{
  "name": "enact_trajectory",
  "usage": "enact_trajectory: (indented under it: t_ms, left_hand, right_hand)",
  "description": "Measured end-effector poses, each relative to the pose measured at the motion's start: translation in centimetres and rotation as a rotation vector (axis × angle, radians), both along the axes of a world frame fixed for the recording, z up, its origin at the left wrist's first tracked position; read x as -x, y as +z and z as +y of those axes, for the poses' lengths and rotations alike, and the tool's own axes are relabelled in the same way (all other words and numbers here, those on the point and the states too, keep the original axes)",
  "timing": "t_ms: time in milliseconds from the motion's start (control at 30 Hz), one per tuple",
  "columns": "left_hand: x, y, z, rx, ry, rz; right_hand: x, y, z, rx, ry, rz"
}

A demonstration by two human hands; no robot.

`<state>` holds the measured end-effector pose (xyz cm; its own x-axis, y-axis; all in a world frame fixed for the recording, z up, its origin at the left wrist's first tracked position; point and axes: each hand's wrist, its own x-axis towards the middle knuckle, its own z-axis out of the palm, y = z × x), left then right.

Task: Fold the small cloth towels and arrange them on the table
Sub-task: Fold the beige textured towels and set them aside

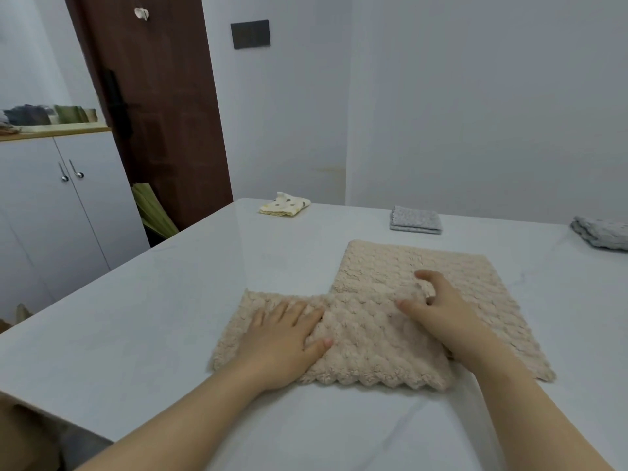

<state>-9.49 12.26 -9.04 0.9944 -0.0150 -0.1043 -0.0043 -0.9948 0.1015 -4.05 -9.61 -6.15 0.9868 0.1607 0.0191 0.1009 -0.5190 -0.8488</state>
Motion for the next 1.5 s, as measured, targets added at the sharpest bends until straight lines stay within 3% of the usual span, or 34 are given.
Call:
enact_trajectory:
  t_ms: [100,167,300,367,567,700,833,900,967,1067,1267,1500]
  left_hand:
    - [0.3,0.3,0.2,0.063,-0.026,-0.086]
    - [1.2,1.0,0.4,0.092,-0.154,-0.153]
    - [2.7,1.0,1.2,0.087,-0.352,-0.064]
    - [2.8,0.4,2.1,0.081,-0.386,-0.165]
    - [3.0,0.2,4.5,0.021,-0.368,-0.492]
    - [4.0,1.5,5.2,0.040,-0.347,-0.593]
    - [5.6,2.1,4.2,-0.108,-0.379,-0.422]
    - [6.0,2.4,3.9,-0.096,-0.373,-0.210]
    - [5.9,3.5,3.4,0.055,-0.294,-0.099]
    - [5.3,3.5,2.4,0.341,-0.148,-0.172]
    - [5.5,-0.1,0.0,0.010,-0.110,-0.012]
    - [5.2,0.0,0.1,0.043,-0.102,0.004]
  right_hand:
    - [0.2,0.4,0.0,0.096,0.098,0.010]
    - [0.2,0.6,-0.3,0.083,0.125,0.031]
    - [0.0,0.6,-0.6,-0.267,0.075,0.231]
    - [-0.2,0.3,-0.6,-0.378,0.054,0.298]
    - [-0.4,-0.1,-0.7,-0.460,-0.008,0.364]
    - [0.2,0.2,-1.0,-0.496,0.005,0.361]
    - [1.5,0.1,-2.3,-0.483,-0.022,0.353]
    - [2.4,0.0,-2.8,-0.445,-0.043,0.347]
    - [2.9,0.0,-3.0,-0.451,-0.056,0.355]
    - [3.5,0.4,-3.0,-0.469,-0.065,0.350]
    - [4.3,0.6,-2.7,-0.474,-0.070,0.351]
    - [4.3,2.9,-1.1,-0.487,-0.054,0.299]
